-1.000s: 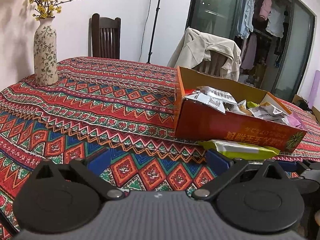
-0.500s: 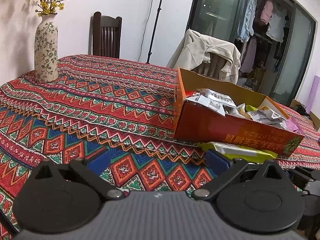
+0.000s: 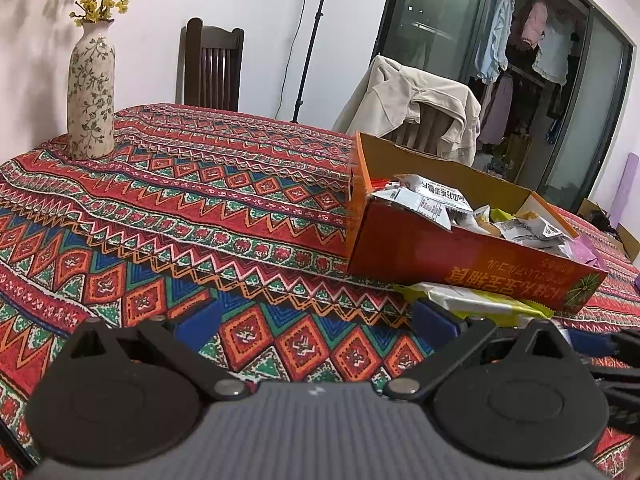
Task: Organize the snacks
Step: 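Grasp the white snack packet on the tablecloth with the right gripper, then grasp the green-and-white protein bar with the left gripper while the right gripper holds its packet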
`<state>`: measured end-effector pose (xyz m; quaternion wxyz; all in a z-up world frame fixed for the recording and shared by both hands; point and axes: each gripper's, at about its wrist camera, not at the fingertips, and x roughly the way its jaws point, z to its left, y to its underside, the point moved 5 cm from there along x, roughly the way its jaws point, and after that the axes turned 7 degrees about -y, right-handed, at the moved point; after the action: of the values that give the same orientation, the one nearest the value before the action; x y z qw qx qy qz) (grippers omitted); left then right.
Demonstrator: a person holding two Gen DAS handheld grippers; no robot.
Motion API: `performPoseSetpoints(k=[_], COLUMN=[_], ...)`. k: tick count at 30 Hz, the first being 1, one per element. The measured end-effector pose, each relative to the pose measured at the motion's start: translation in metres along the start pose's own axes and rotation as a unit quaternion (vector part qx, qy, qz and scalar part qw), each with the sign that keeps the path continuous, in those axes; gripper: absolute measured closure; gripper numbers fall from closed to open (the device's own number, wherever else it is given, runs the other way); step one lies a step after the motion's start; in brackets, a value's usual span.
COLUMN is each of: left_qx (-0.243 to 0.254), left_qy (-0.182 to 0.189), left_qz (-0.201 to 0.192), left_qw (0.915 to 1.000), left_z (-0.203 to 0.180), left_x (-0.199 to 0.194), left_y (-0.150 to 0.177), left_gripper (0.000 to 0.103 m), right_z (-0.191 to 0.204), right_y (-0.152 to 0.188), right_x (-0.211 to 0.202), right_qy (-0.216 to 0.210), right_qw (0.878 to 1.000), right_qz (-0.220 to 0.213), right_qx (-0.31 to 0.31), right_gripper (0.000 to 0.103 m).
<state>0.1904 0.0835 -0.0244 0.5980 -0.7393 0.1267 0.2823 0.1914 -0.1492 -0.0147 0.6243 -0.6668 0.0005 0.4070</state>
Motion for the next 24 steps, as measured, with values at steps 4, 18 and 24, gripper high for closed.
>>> performPoseSetpoints(k=[4,18,24], left_qx=[0.001,0.043,0.051], left_qy=[-0.006,-0.034,-0.022], left_qz=[0.001,0.024,0.035], left_qw=[1.0000,0.9982,0.9979], left_z=[0.000,-0.029,-0.074], left_x=[0.001,0.006,0.014], left_y=[0.001,-0.002,-0.016], left_gripper=[0.000,0.000,0.000], right_z=[-0.024,-0.124,-0.120], right_y=[0.001,0.006,0.011], right_x=[-0.020,-0.034,-0.032], right_qy=[0.025,0.103,0.097], right_qw=[1.000,0.990,0.991], right_qz=[-0.013,-0.044,-0.045], right_qx=[0.004,0.089,0.081], right_gripper=[0.058,0.058,0.058])
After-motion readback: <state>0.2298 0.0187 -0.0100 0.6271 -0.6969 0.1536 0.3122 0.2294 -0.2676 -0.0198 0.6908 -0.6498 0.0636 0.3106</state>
